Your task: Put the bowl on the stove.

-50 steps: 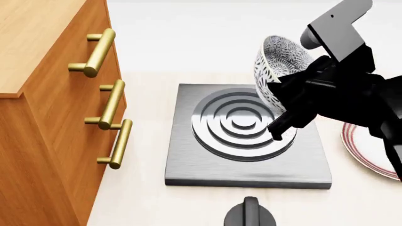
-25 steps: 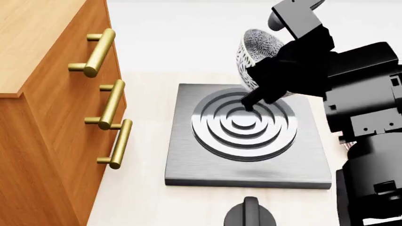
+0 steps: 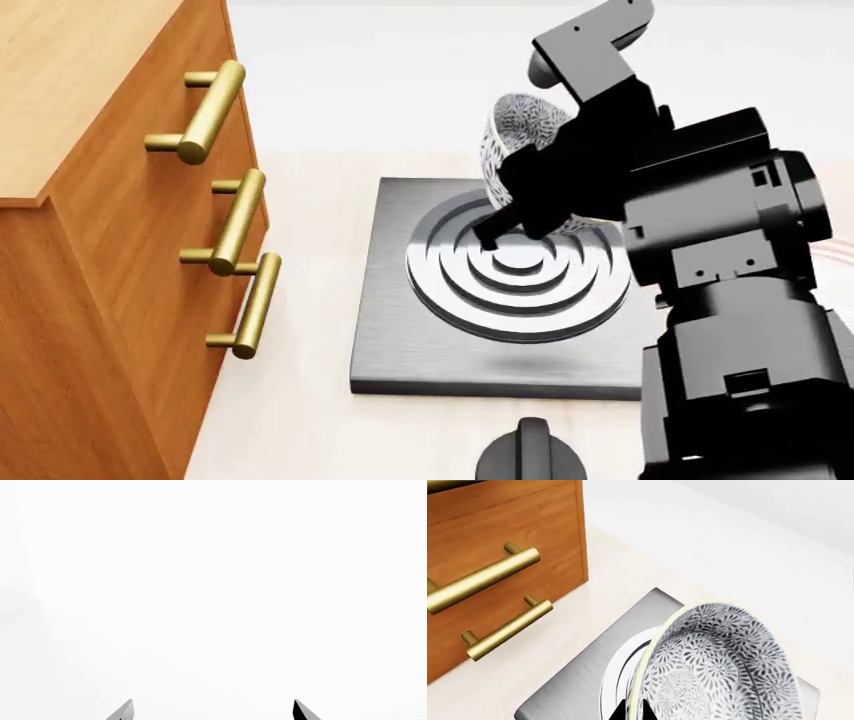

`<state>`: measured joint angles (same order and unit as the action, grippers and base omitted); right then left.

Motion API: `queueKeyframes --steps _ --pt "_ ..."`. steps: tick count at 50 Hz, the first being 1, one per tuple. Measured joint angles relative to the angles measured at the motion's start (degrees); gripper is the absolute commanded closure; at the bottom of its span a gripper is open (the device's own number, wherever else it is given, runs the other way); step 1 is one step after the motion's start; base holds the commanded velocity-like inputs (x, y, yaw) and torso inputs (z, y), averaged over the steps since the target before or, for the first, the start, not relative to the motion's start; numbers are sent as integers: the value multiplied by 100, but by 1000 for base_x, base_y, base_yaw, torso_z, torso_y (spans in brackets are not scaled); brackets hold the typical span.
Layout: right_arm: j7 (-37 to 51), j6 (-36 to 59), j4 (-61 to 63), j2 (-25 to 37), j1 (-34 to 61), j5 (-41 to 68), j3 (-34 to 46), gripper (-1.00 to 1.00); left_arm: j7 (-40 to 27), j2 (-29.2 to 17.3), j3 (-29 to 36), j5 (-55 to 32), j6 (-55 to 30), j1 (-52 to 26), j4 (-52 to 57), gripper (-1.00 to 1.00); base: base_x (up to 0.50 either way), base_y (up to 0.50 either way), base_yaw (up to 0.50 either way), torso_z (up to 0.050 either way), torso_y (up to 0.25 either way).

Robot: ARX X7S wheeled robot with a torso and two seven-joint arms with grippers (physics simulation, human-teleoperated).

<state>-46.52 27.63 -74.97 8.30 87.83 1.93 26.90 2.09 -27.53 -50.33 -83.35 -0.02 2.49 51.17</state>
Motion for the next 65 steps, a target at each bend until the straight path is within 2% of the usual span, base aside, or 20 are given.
queueKeyframes --steps 10,23,47,65 --pt "83 22 -3 -46 -9 -122 -179 100 -23 47 30 241 -24 -36 -13 -100 0 0 0 0 -10" --pt "139 23 -4 -75 -9 -176 -318 100 -97 83 45 446 -30 -90 -37 -100 0 0 0 0 -232" --pt "277 1 -3 -101 -17 -192 -476 100 -146 91 63 498 -23 -111 -78 -100 0 0 0 0 -25" --pt "693 -103 -3 -164 -92 -214 -617 100 -177 96 92 476 -23 -103 -76 -100 0 0 0 0 -40"
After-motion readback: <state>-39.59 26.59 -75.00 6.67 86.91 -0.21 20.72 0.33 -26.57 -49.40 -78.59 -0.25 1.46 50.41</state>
